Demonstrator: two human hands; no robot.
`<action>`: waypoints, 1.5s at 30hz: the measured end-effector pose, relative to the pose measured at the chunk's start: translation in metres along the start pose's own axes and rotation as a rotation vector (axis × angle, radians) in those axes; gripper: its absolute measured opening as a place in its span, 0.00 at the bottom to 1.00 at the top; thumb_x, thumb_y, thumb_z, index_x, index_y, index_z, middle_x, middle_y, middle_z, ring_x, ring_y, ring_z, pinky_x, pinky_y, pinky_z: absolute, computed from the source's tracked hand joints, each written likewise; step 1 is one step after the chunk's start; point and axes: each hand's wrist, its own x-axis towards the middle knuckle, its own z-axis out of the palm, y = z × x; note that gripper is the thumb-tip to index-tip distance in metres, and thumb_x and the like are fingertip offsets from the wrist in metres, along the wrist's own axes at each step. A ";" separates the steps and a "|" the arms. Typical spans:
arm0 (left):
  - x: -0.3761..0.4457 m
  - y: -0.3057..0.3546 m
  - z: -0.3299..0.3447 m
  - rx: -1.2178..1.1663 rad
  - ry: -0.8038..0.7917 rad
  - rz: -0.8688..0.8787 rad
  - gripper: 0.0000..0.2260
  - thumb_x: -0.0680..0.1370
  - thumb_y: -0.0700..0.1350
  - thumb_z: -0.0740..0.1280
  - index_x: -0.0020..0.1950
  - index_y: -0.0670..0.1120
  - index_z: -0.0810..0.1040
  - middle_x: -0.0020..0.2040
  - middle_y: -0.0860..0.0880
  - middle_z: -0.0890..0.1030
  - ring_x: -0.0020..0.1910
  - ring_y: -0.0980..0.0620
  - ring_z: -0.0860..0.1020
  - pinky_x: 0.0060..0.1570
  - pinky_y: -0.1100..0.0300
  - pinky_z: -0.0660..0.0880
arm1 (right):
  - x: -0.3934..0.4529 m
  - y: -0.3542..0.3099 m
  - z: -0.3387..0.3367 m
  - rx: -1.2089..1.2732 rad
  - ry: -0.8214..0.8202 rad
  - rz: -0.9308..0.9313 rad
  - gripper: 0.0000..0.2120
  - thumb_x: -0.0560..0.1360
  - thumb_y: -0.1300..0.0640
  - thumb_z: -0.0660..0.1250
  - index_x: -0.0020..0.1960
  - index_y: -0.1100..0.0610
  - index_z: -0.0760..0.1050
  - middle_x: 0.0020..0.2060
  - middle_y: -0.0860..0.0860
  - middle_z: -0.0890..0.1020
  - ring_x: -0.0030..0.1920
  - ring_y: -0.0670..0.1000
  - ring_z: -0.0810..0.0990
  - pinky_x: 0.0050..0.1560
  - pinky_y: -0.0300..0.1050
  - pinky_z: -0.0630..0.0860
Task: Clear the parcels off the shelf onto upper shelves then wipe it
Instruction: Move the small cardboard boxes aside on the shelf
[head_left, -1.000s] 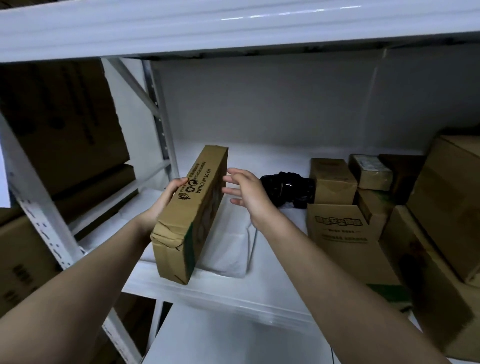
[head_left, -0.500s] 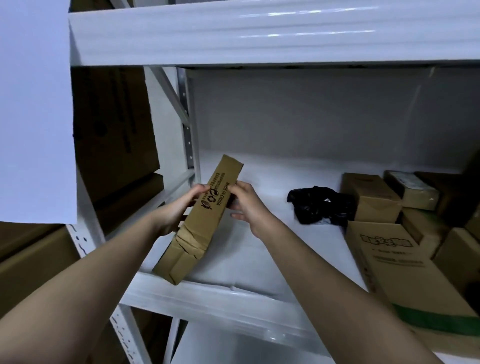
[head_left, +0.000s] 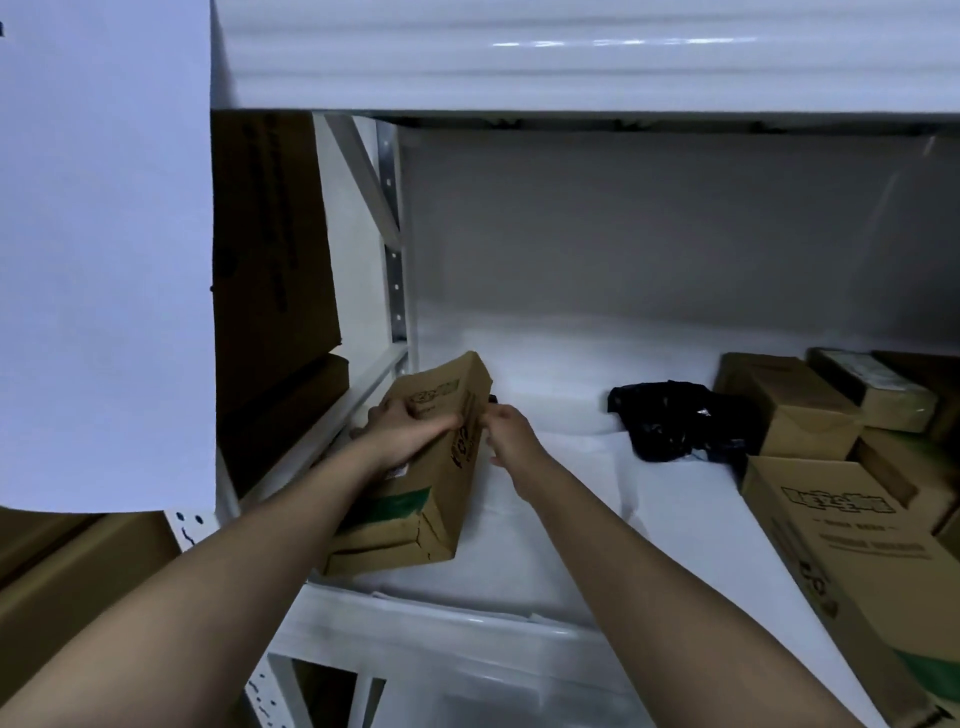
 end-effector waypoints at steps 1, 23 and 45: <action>0.004 -0.003 0.003 0.060 0.017 -0.015 0.53 0.52 0.79 0.64 0.71 0.54 0.65 0.67 0.49 0.72 0.65 0.42 0.70 0.64 0.45 0.68 | 0.005 0.005 0.001 -0.042 -0.008 0.009 0.09 0.79 0.62 0.56 0.46 0.58 0.74 0.38 0.51 0.72 0.41 0.49 0.70 0.47 0.43 0.65; 0.004 -0.014 0.035 0.704 0.089 -0.102 0.43 0.65 0.73 0.61 0.75 0.55 0.56 0.76 0.43 0.54 0.73 0.33 0.52 0.68 0.32 0.51 | 0.054 0.068 0.009 -1.271 -0.309 0.023 0.28 0.77 0.43 0.59 0.75 0.51 0.59 0.70 0.53 0.64 0.70 0.60 0.62 0.65 0.56 0.63; 0.008 -0.035 0.031 0.761 0.036 -0.111 0.42 0.71 0.74 0.52 0.78 0.56 0.43 0.78 0.44 0.40 0.76 0.39 0.38 0.69 0.34 0.39 | 0.057 0.074 0.012 -1.411 -0.313 0.004 0.26 0.79 0.46 0.54 0.75 0.52 0.58 0.71 0.55 0.62 0.70 0.61 0.62 0.65 0.58 0.64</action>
